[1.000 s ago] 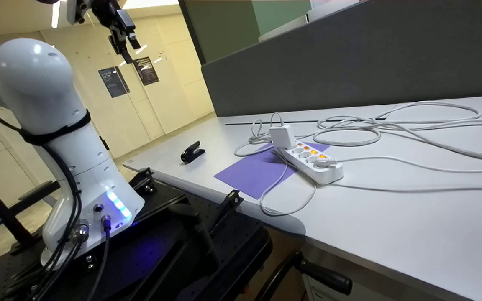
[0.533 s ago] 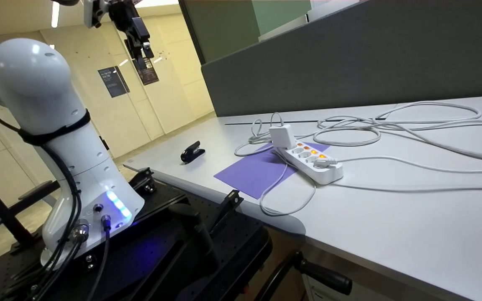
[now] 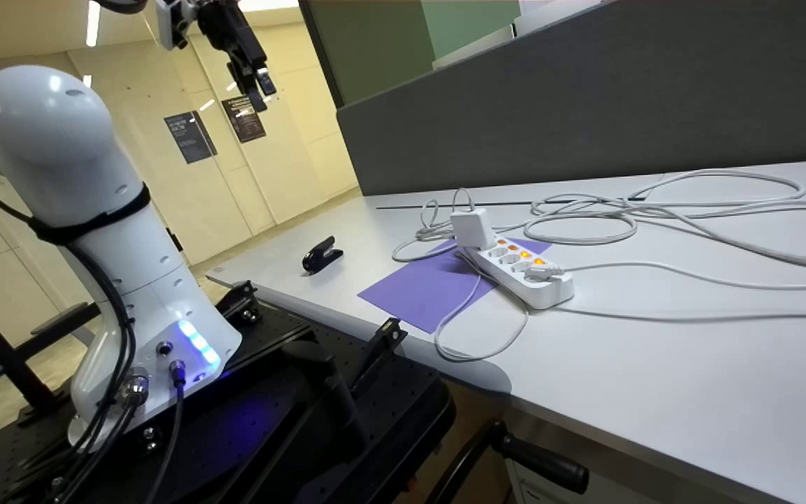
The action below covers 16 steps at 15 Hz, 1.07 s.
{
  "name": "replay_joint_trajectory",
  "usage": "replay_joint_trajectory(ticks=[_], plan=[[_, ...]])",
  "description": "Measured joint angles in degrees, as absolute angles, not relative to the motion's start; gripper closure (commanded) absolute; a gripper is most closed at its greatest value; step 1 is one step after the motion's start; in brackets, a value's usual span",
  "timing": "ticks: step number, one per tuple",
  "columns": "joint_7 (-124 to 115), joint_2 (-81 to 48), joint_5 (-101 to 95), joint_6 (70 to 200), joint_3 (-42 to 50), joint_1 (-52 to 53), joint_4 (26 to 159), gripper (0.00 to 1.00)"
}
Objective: Turn on the fourth switch on the extension cable.
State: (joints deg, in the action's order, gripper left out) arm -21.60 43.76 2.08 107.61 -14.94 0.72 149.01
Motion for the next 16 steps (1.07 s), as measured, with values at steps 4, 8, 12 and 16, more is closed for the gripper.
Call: replay_joint_trajectory(ticks=[4, 8, 12, 16], plan=[[-21.57, 43.23, 1.98, 116.02, -10.88, -4.14, 153.22, 0.0], [-20.36, 40.19, 0.49, 125.49, -6.9, -8.15, 157.33, 0.0], [-14.56, 34.4, 0.48, 127.38, -2.1, -8.96, 157.89, 0.0], [-14.26, 33.44, 0.48, 127.57, -1.81, -8.83, 157.81, 0.0]])
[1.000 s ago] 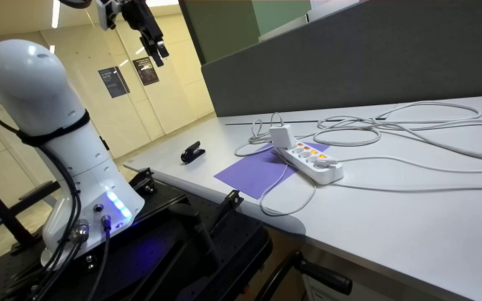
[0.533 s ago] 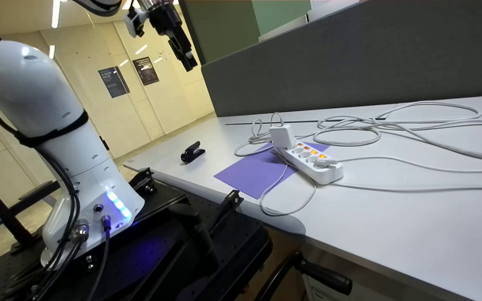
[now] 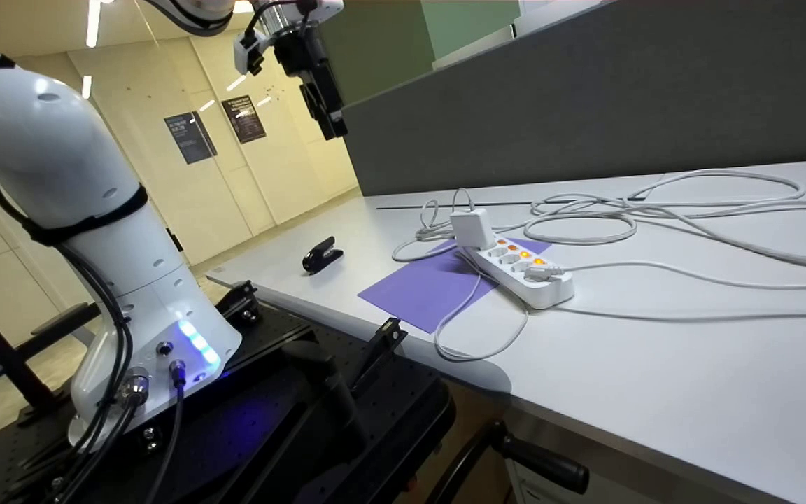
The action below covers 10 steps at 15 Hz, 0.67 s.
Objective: Turn on the fourth switch on the extension cable.
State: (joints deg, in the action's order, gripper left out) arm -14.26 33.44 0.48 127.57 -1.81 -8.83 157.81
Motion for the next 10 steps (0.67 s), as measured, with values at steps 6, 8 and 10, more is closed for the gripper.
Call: replay_joint_trajectory(ticks=[6, 8, 10], plan=[[-14.63, 28.53, 0.53, 135.69, 0.78, -12.37, 157.54, 0.0], [-14.16, 24.67, 0.73, 139.83, 3.25, -13.53, 156.75, 0.0], [-13.34, 20.24, 0.86, 143.74, 5.42, -14.18, 155.27, 0.0]])
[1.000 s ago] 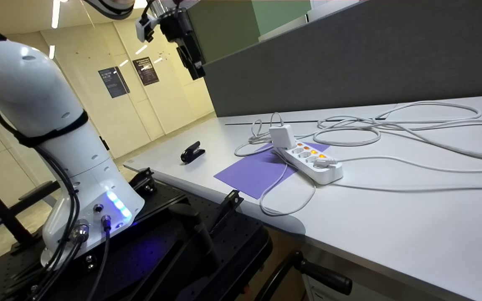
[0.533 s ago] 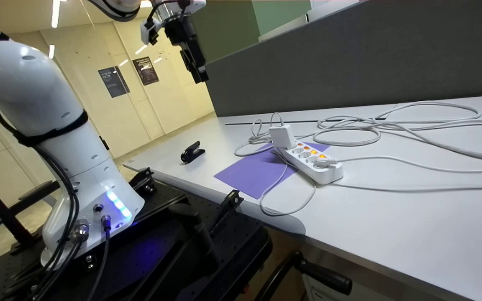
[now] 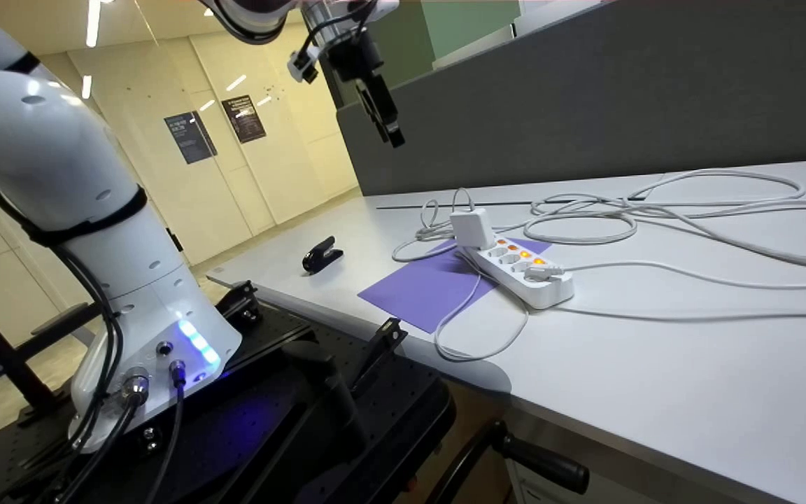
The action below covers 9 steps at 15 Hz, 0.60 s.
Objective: Turn on the fourth switch on the extension cable.
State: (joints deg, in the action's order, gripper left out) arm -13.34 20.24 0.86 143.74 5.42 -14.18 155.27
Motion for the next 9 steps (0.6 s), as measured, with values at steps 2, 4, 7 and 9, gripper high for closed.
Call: replay_joint_trajectory(ticks=[2, 4, 7, 9], plan=[[-11.67, 15.34, 1.37, 145.33, 7.38, -14.24, 152.73, 0.0], [-7.71, 10.37, 2.83, 144.63, 9.3, -14.04, 149.3, 0.0], [1.08, 3.98, 5.54, 140.22, 11.7, -13.93, 143.56, 0.0], [3.95, 1.05, 5.5, 137.25, 12.62, -14.04, 140.2, 0.0]])
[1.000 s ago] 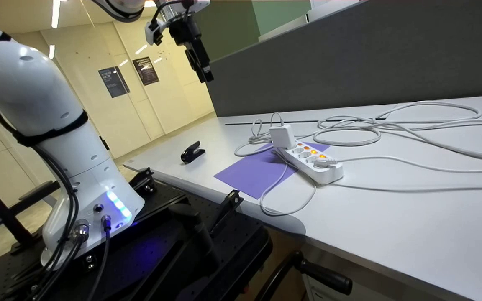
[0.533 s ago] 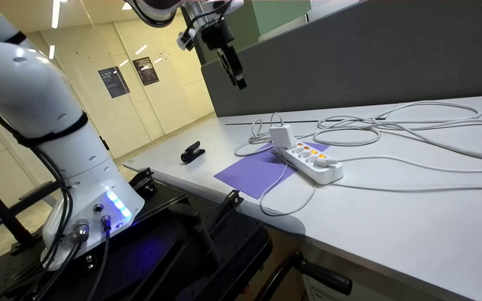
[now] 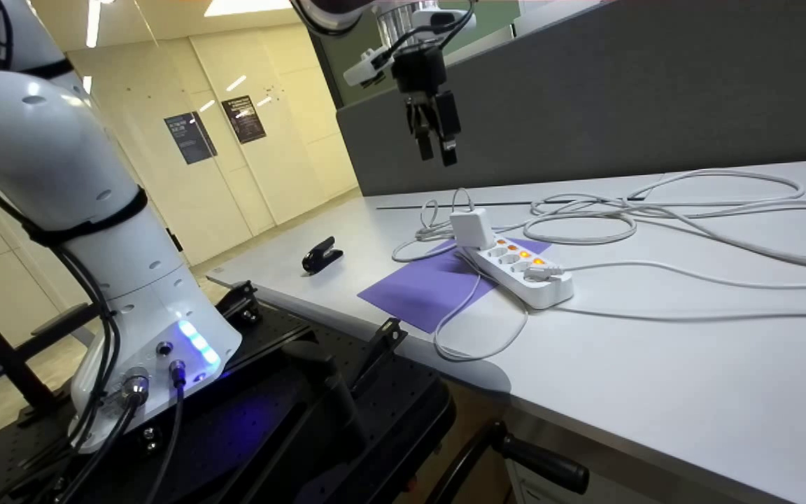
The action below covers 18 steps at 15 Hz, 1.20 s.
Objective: Turn on the fourth switch on the extension cable.
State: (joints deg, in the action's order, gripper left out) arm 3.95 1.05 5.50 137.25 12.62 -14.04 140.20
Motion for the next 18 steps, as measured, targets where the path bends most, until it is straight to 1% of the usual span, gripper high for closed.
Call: replay_joint_trajectory(ticks=[5, 12, 13, 14, 18], plan=[[4.24, -0.31, 5.47, 135.85, 12.75, -14.04, 138.08, 0.0], [5.1, -4.2, 5.67, 140.12, 13.95, -14.76, 137.91, 0.0], [5.67, -5.26, 5.81, 140.88, 14.08, -14.97, 137.87, 0.25], [6.06, -6.35, 5.84, 141.5, 14.12, -15.18, 137.81, 0.25], [7.22, -10.88, 6.96, 145.2, 14.11, -15.81, 137.46, 0.54]])
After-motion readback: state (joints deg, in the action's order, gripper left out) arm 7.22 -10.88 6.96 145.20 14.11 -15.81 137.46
